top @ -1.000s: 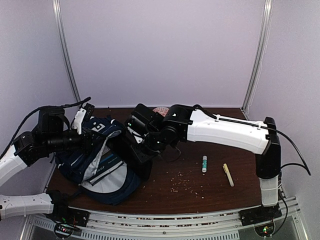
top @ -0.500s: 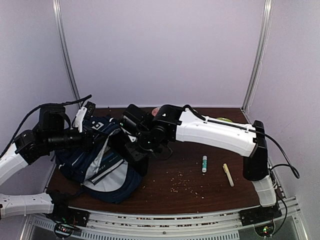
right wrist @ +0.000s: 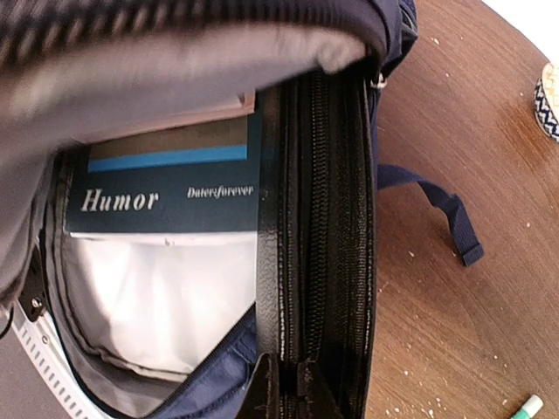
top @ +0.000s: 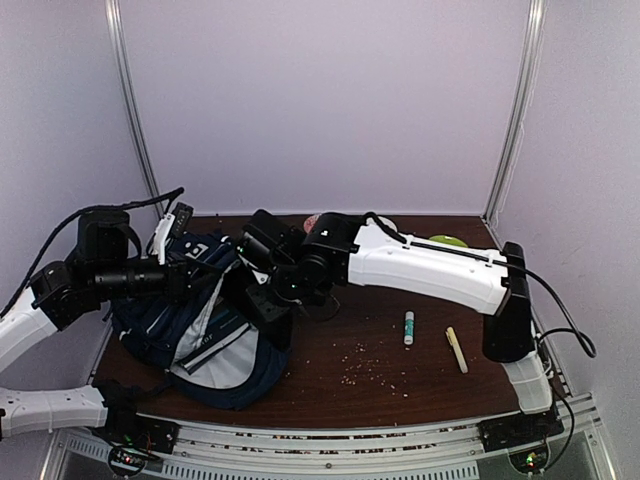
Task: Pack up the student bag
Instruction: Place the personal item in the student bag.
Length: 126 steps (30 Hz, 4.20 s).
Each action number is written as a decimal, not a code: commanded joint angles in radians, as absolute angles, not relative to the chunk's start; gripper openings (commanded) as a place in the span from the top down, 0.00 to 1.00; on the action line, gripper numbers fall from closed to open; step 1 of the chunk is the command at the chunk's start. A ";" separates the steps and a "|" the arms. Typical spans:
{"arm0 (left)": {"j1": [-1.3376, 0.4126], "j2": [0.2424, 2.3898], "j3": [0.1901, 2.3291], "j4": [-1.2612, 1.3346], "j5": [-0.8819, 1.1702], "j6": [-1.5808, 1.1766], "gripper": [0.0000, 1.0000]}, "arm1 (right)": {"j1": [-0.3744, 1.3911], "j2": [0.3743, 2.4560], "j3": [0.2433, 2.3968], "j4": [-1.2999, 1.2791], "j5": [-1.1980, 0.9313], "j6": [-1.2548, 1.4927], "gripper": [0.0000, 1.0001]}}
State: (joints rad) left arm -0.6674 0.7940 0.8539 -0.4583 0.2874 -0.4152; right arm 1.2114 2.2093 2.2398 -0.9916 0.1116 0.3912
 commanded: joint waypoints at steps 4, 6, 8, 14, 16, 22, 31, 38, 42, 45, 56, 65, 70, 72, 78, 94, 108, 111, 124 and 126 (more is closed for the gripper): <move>-0.675 0.715 0.831 -0.189 0.441 -0.463 1.00 | 1.201 2.241 2.286 -0.688 0.105 0.412 1.00; -0.675 0.722 0.822 -0.176 0.440 -0.474 1.00 | 1.200 2.238 2.282 -0.667 0.098 0.422 1.00; -0.675 0.724 0.818 -0.180 0.397 -0.474 1.00 | 1.200 2.213 2.252 -0.646 0.087 0.424 0.93; -0.675 0.705 0.802 -0.199 0.298 -0.460 1.00 | 1.198 2.029 1.976 -0.493 0.073 0.433 0.61; -0.675 0.699 0.798 -0.202 0.271 -0.456 1.00 | 1.199 1.989 1.938 -0.491 0.066 0.434 0.55; -0.675 0.692 0.801 -0.208 0.252 -0.449 1.00 | 1.200 1.805 1.673 -0.380 0.032 0.447 0.42; -0.675 0.686 0.807 -0.204 0.283 -0.443 1.00 | 1.189 1.707 1.226 -0.035 -0.044 0.530 0.21; -0.675 0.692 0.813 -0.194 0.309 -0.451 1.00 | 1.171 1.834 1.254 0.038 -0.031 0.621 0.21; -0.675 0.683 0.819 -0.207 0.312 -0.447 1.00 | 1.169 1.864 1.256 0.093 -0.053 0.636 0.21; -0.675 0.678 0.821 -0.217 0.305 -0.446 1.00 | 1.166 1.901 1.306 0.076 -0.083 0.626 0.22; -0.675 0.681 0.824 -0.210 0.350 -0.474 1.00 | 1.167 2.008 1.479 -0.074 -0.067 0.555 0.66; -0.705 0.739 0.827 -0.155 0.521 -0.495 1.00 | 1.166 2.005 1.625 -0.078 0.063 0.478 0.82; -0.728 0.759 0.842 -0.172 0.553 -0.486 1.00 | 1.167 2.080 1.754 -0.085 0.057 0.480 0.82; -0.737 0.759 0.837 -0.163 0.556 -0.490 1.00 | 1.166 2.111 1.789 -0.071 0.051 0.493 0.82; -0.752 0.763 0.825 -0.144 0.567 -0.495 1.00 | 1.150 2.201 1.864 -0.007 -0.001 0.558 0.80; -0.752 0.699 0.852 -0.245 0.263 -0.419 1.00 | 1.134 1.883 1.496 0.024 -0.140 0.553 0.31; -0.753 0.710 0.882 -0.234 0.280 -0.418 1.00 | 1.149 1.931 1.364 0.123 -0.183 0.679 0.54; -0.752 0.720 0.885 -0.229 0.301 -0.423 1.00 | 1.148 1.984 1.428 0.099 -0.155 0.703 0.59; -0.752 0.732 0.872 -0.183 0.408 -0.474 1.00 | 1.108 2.153 1.650 -0.020 -0.074 0.711 0.70; -0.752 0.728 0.866 -0.173 0.433 -0.485 1.00 | 1.100 2.176 1.688 -0.015 -0.086 0.715 0.71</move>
